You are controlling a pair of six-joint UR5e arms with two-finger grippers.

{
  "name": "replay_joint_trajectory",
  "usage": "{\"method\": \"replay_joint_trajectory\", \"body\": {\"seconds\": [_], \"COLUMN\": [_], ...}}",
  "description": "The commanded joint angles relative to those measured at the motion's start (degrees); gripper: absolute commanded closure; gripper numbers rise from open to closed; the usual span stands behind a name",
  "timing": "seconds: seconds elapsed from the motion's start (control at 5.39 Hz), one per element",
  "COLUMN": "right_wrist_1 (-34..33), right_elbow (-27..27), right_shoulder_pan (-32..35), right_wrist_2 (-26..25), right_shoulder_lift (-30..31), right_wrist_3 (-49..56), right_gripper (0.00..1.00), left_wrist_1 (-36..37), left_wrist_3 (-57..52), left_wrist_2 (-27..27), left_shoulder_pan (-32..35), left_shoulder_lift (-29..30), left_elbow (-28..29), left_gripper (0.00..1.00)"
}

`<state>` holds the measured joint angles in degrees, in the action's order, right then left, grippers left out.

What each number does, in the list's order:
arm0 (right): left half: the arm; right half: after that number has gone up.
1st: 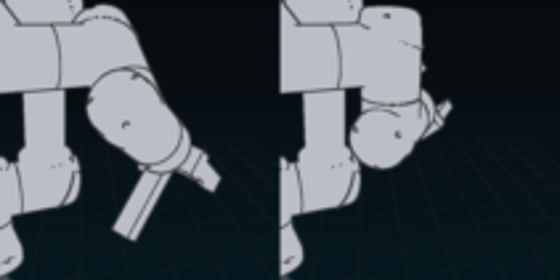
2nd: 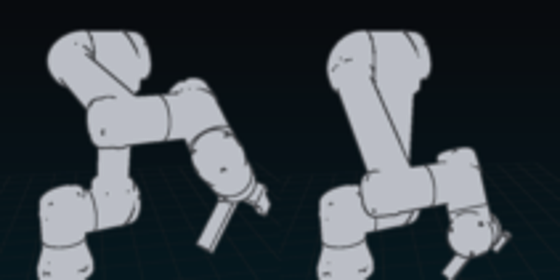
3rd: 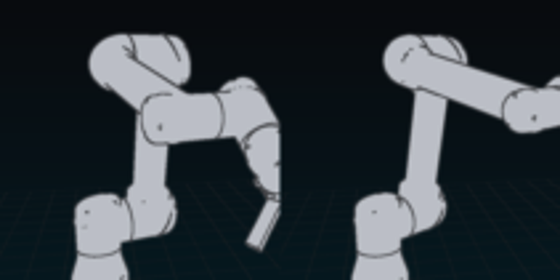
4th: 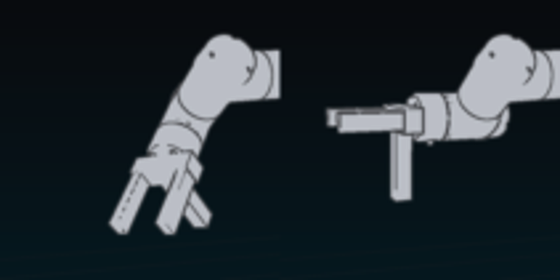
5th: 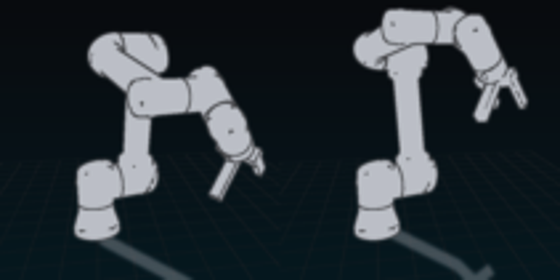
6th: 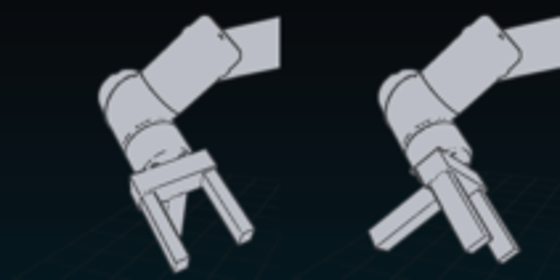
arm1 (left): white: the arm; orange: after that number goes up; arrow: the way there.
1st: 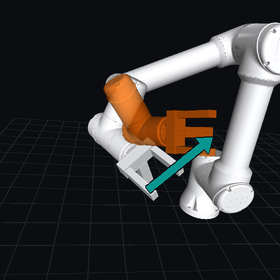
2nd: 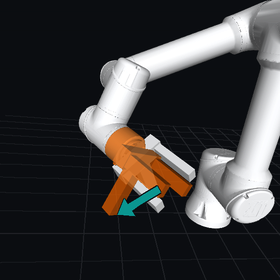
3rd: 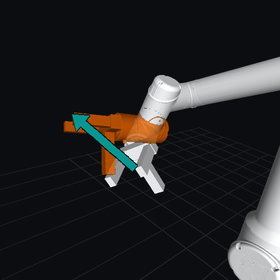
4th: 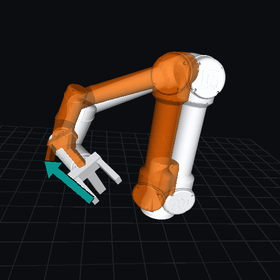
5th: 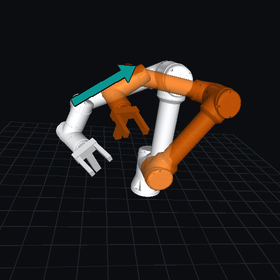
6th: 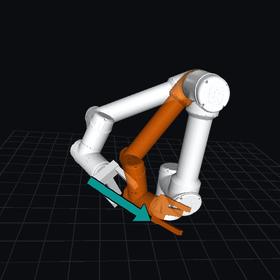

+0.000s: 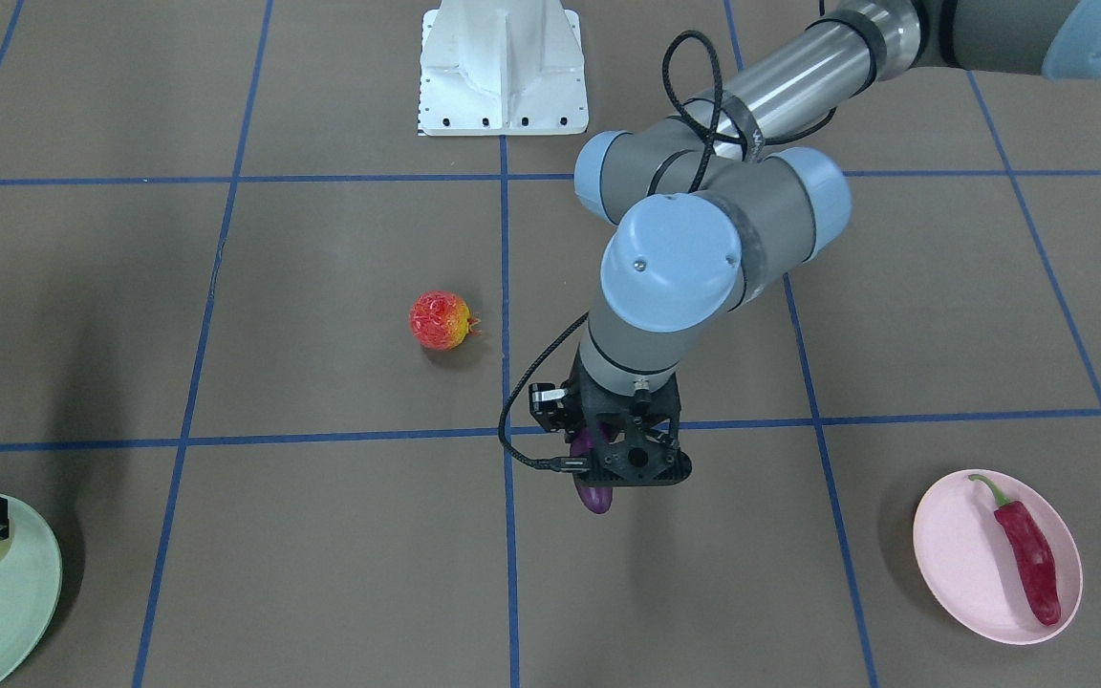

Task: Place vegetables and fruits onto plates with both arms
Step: 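Carry eggplant to pink plate with left gripper while right releases the peach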

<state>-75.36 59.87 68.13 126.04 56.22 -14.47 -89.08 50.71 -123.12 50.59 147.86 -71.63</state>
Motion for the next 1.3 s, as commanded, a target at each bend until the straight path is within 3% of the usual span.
{"method": "replay_joint_trajectory", "body": {"seconds": [0.0, 0.19, 0.37, 0.74, 0.93, 1.11], "right_wrist_1": [0.12, 0.21, 0.99, -0.04, -3.27, -9.40], "right_elbow": [-1.85, -1.78, -1.17, 4.96, 10.39, 19.32], "right_shoulder_pan": [-0.54, -0.89, -0.80, -0.37, 0.16, -0.27], "right_wrist_2": [-1.41, -3.76, -3.52, -0.56, 4.51, 4.91], "right_shoulder_lift": [-0.84, -0.93, -1.89, -1.73, -0.68, 0.98], "right_wrist_3": [-0.03, -0.03, -0.38, -1.87, -5.09, -12.35], "right_gripper": [0.70, 0.01, 0.00, 0.00, 0.00, 0.00], "left_wrist_1": [5.76, 5.67, 5.67, 4.36, -1.74, -8.15], "left_wrist_3": [-10.06, -16.72, -22.53, -32.90, -34.61, -33.58], "left_wrist_2": [-0.55, -0.55, -0.46, -0.11, 0.15, 0.33], "left_shoulder_pan": [5.02, 7.74, 10.73, 16.18, 18.12, 18.32], "left_shoulder_lift": [-7.28, -10.28, -12.23, -12.34, -11.81, -11.55], "left_elbow": [-8.67, -8.79, -8.44, 0.12, 8.27, 14.79], "left_gripper": [1.00, 1.00, 1.00, 1.00, 1.00, 1.00]}}
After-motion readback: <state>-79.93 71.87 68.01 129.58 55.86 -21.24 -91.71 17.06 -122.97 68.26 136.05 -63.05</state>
